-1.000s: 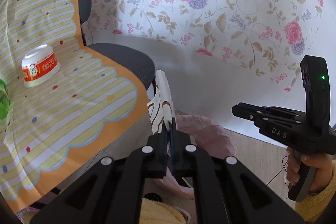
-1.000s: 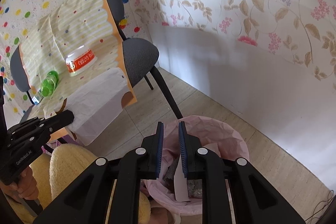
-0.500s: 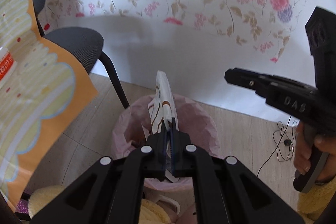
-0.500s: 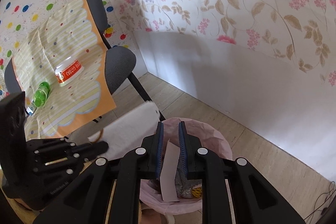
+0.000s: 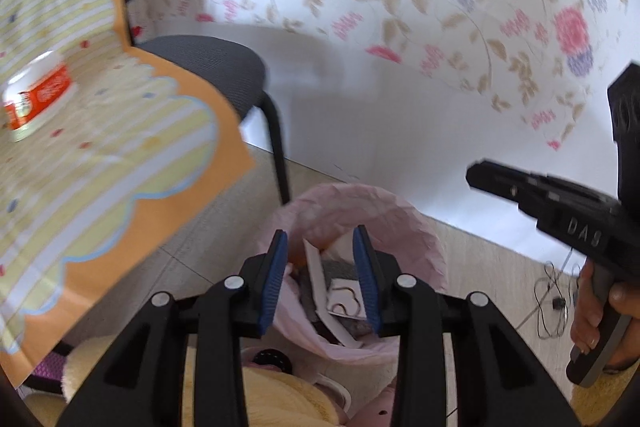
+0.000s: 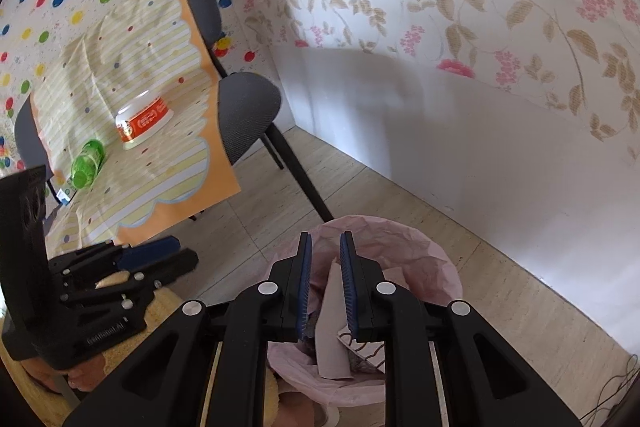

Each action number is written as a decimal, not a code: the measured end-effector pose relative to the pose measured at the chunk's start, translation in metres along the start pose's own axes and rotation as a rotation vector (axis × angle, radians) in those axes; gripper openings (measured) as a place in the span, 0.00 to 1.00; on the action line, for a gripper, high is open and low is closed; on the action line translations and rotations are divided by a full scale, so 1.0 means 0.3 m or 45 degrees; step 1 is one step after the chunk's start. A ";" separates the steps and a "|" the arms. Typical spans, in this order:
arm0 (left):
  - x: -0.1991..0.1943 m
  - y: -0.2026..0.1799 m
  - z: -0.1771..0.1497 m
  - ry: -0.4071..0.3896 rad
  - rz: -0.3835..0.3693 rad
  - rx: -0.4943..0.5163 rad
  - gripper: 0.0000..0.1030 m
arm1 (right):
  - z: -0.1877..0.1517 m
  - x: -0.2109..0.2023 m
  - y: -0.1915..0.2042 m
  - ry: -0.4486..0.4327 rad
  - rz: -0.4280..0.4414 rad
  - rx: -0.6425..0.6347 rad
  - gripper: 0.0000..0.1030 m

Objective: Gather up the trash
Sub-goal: 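Move both tools back over the remaining trash on the chair, then grasp the clear mango candy wrapper with the right tool while the left tool grasps the white milk carton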

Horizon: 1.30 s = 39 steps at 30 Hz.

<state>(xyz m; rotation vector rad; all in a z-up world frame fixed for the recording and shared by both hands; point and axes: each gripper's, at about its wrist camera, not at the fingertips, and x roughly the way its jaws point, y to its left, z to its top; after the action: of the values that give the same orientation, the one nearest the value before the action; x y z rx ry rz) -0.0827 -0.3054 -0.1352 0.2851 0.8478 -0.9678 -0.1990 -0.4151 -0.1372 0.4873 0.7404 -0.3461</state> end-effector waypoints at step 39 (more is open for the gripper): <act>-0.729 1.167 -0.153 -0.245 0.903 -0.727 0.59 | 0.356 0.326 1.404 0.071 0.671 -0.748 0.38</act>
<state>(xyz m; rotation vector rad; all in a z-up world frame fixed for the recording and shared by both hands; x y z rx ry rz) 0.1173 0.0496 -0.0537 -0.0129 0.7307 -0.0723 0.1232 -0.1334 -0.0133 0.1192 0.6997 0.3753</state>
